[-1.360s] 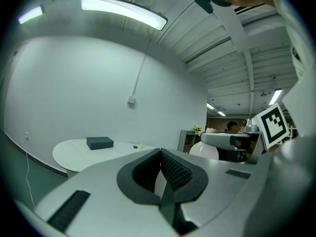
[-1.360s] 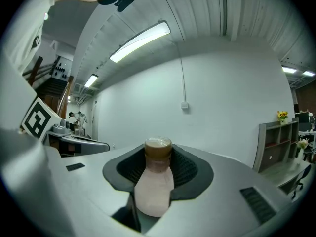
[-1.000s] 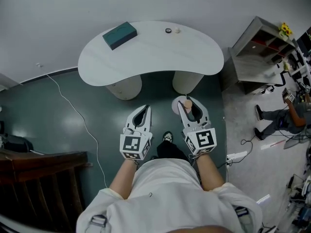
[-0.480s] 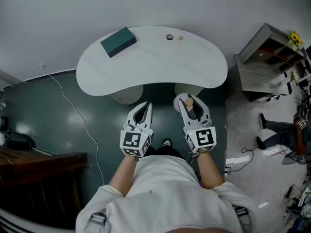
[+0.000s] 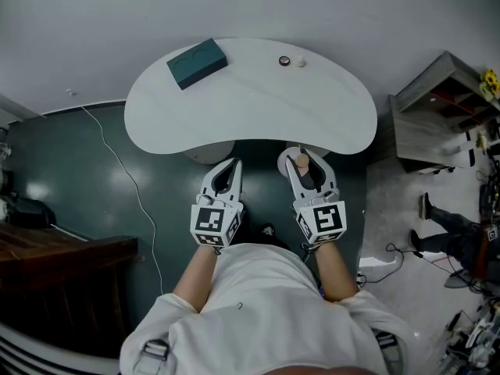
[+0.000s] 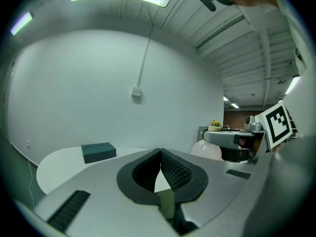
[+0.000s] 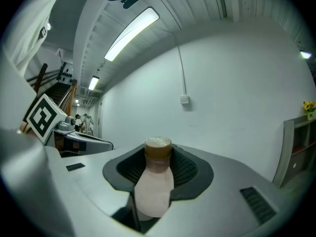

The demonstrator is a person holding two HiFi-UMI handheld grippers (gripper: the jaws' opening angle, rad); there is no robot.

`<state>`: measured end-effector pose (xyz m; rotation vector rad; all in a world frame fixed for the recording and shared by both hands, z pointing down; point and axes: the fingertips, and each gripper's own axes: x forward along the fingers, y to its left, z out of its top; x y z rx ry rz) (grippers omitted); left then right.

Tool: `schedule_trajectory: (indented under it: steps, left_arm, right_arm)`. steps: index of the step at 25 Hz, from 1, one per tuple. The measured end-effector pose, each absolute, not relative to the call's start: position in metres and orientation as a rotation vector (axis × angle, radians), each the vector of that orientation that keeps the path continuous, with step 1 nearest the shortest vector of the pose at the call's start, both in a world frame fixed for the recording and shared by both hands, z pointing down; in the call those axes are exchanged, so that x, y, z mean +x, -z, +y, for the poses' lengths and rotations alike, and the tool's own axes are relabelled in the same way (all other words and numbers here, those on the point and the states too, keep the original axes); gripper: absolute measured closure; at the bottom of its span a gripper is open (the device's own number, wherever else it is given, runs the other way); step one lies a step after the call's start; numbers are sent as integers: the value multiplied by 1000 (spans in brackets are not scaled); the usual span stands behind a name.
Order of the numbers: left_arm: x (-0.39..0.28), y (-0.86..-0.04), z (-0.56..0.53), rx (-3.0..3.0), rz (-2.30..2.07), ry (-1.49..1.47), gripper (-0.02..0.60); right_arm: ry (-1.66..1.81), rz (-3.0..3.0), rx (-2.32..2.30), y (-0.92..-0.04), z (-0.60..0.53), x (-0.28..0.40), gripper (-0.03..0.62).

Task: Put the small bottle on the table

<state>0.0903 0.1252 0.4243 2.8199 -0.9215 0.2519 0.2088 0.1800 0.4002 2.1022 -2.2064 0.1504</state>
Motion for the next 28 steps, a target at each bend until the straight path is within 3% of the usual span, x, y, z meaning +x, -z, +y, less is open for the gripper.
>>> schedule_trajectory:
  steps: [11,28]
  left_arm:
    - [86,-446,22,2778,-934,-283,563]
    - [26,-487,-143,2713,-1002,-375,563]
  right_arm:
    - [-198,-2238,2022,-416,77,193,459]
    - [-285,-2256,1946,-444,-95,135,459]
